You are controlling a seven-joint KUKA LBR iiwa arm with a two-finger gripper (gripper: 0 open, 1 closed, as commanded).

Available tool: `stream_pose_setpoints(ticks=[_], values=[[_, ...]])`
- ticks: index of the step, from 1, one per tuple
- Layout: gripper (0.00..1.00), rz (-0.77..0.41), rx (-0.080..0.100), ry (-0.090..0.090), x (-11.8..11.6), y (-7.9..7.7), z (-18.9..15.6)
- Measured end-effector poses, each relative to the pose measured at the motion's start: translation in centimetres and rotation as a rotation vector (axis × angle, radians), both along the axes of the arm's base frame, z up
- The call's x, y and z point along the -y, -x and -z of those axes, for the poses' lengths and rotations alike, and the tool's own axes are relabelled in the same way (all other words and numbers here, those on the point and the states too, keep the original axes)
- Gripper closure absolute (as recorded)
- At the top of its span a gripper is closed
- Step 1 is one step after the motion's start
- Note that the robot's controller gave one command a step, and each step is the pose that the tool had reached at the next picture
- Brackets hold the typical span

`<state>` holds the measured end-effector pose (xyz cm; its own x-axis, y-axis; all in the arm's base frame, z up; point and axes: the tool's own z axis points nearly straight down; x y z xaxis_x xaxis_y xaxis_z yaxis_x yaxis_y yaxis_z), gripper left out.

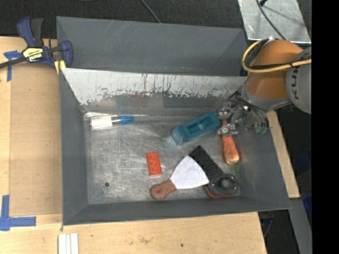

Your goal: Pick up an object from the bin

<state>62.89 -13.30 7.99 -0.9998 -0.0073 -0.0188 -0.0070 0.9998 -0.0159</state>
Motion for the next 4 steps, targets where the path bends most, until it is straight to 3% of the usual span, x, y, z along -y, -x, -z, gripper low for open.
stream_pose_setpoints(ticks=[1, 2, 3, 4], values=[[1.0, -0.086, -0.008, -0.011, 2.5, 0.2, -17.0], [1.0, -0.086, -0.015, -0.014, 2.4, 0.3, -16.6], [0.0, -0.281, -0.022, -0.015, -5.4, 4.1, -8.4], [0.0, -0.28, -0.019, -0.013, -5.2, 4.0, -8.6]])
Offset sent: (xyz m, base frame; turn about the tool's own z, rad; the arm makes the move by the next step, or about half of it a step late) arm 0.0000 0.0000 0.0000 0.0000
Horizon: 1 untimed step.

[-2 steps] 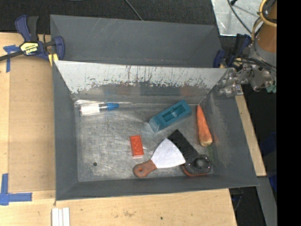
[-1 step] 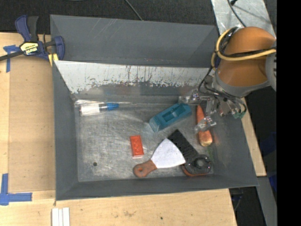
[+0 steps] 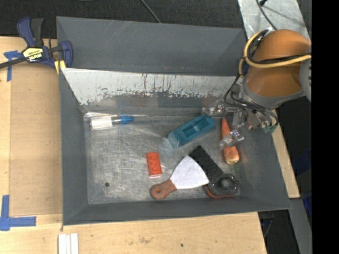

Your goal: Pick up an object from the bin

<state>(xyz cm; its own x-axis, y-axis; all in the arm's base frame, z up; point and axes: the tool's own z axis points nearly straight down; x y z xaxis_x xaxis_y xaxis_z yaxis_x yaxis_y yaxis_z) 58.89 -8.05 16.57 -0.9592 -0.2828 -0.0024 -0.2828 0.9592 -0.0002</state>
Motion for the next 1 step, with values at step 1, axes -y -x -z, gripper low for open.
stream_pose_setpoints(ticks=[1], values=[[0.0, 0.016, 0.0, 0.002, -0.33, -0.12, 0.14]])
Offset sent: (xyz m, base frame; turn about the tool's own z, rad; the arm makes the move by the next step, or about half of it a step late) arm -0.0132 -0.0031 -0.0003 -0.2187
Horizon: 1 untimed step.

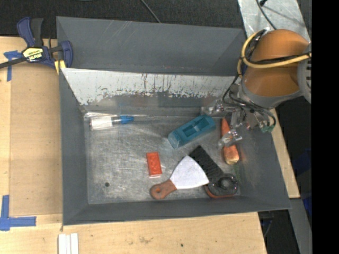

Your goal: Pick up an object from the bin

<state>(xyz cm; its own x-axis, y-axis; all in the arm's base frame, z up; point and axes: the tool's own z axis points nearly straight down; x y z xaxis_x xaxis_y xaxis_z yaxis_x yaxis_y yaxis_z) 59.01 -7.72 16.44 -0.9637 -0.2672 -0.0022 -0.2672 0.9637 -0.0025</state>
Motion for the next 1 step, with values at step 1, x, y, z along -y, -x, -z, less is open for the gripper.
stream_pose_setpoints(ticks=[1], values=[[0.0, -0.008, -0.001, -0.004, -3.5, 0.21, 0.25]])
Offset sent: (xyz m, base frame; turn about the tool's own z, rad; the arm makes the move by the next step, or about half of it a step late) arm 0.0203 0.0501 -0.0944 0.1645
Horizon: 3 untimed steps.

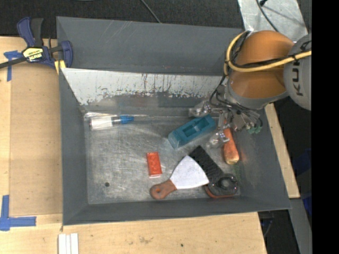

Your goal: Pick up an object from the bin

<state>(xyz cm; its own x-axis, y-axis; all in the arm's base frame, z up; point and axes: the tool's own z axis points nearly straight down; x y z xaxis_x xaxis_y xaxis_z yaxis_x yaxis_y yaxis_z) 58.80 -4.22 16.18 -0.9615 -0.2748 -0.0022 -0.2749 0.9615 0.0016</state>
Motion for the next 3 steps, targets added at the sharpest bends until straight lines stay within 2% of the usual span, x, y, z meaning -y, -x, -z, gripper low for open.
stream_pose_setpoints(ticks=[1, 2, 3], values=[[1.0, 0.168, 0.002, 0.003, -1.4, -2.8, 7.9], [1.0, 0.167, 0.002, 0.003, -1.4, -2.8, 7.9], [1.0, 0.064, -0.007, 0.002, -2.2, -2.1, -10.7]])
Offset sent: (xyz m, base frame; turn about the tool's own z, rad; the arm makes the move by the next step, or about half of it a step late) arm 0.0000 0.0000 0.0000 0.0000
